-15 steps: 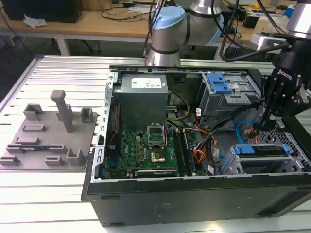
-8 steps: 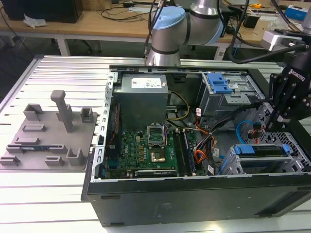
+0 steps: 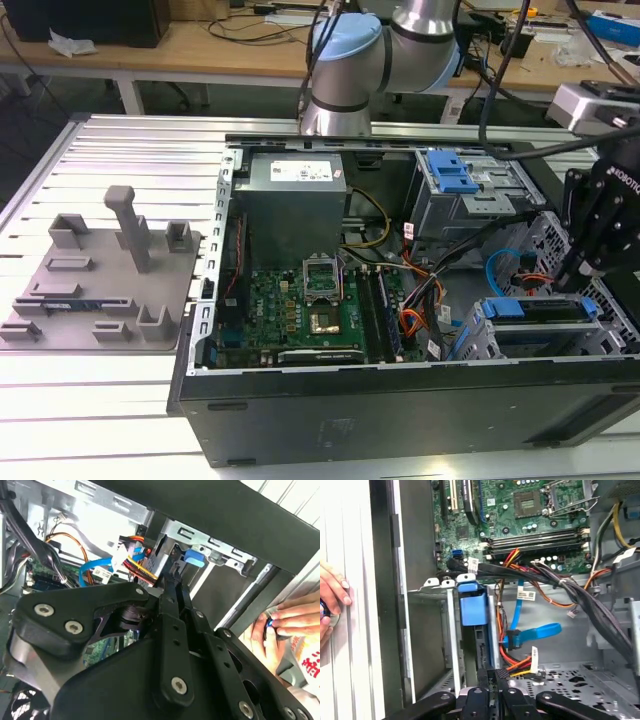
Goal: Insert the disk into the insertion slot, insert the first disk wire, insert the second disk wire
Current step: 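Insert the first disk wire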
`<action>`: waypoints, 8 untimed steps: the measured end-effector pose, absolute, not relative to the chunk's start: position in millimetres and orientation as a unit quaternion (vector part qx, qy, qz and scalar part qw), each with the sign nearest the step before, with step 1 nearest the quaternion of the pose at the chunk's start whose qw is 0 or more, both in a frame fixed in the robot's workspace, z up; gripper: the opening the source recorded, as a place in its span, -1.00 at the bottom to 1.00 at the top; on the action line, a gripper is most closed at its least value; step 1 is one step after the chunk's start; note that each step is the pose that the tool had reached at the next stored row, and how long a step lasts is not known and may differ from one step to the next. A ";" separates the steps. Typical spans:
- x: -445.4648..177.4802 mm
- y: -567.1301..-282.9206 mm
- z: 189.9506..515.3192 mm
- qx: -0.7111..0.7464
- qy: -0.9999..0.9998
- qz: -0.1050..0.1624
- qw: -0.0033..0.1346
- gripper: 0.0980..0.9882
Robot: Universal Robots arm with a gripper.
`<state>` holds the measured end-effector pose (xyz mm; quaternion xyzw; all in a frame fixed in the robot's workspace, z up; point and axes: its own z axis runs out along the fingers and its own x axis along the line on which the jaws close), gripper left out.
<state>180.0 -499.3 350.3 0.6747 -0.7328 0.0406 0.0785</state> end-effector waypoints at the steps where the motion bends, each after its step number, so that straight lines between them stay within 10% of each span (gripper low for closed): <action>1: 179.9 -499.4 349.6 0.675 -0.733 0.040 0.078 -0.84; 8: 179.0 -499.4 352.1 0.675 -0.733 0.041 0.075 -0.84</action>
